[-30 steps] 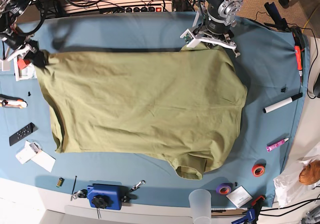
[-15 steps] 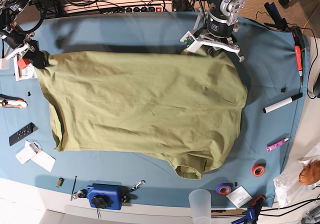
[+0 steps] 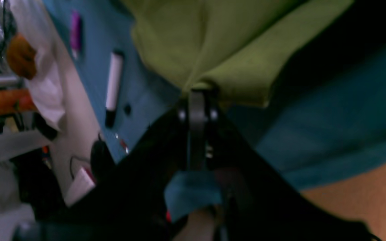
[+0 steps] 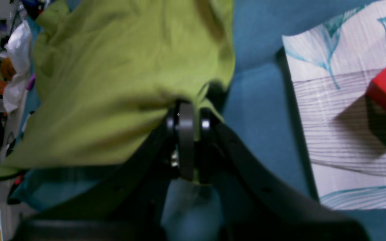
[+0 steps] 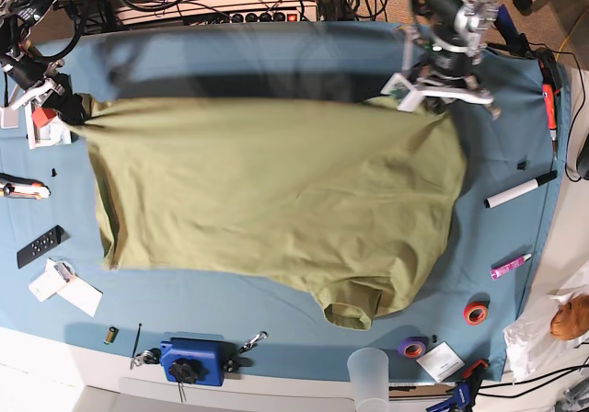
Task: Layout the t-shirt on the table in an organized manner, then fold the t-shirt properly
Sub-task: 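Hold the shirt corner with the right gripper while left gripper drags collar outward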
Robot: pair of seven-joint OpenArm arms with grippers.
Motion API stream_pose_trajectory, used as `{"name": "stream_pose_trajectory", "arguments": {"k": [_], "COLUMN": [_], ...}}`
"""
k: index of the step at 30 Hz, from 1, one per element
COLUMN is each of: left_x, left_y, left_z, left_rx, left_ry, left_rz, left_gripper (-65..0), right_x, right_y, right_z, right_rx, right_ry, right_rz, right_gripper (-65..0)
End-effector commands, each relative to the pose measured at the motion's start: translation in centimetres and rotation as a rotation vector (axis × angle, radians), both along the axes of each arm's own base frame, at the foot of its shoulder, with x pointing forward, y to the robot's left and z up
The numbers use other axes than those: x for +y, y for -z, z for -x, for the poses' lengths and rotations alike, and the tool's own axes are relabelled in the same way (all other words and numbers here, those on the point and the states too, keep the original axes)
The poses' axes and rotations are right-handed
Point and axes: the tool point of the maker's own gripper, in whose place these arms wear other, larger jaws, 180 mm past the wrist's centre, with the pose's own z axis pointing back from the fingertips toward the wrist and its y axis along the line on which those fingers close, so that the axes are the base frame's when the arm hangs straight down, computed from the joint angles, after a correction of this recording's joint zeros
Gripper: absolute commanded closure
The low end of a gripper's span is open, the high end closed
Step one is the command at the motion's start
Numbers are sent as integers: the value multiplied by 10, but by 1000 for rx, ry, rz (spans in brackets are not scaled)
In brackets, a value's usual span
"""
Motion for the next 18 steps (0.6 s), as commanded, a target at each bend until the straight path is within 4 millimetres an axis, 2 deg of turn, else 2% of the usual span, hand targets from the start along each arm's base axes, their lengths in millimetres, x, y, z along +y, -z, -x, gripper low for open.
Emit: {"name": "stream_pose_trajectory", "arguments": {"k": [1, 4, 8, 15, 18], "left_x": [5, -6, -18, -10, -7], "left_y": [0, 17, 27, 38, 38], "left_z": [7, 33, 56, 84, 86], "left_rx": [26, 148, 230, 324, 323], "left_ry": [13, 44, 53, 26, 18], "left_rz": [-13, 70, 150, 114, 99], "left_gripper": [0, 0, 0, 0, 0], "right_x": [-10, -10, -9, -7, -5], "right_y": [-20, -20, -20, -19, -19], "right_z": [-9, -9, -9, -3, 4], "right_rx": [-60, -60, -62, -61, -66], "right_ry": [5, 5, 5, 3, 1], "right_rz": [30, 30, 29, 12, -13], "right_gripper": [0, 0, 0, 0, 0]}}
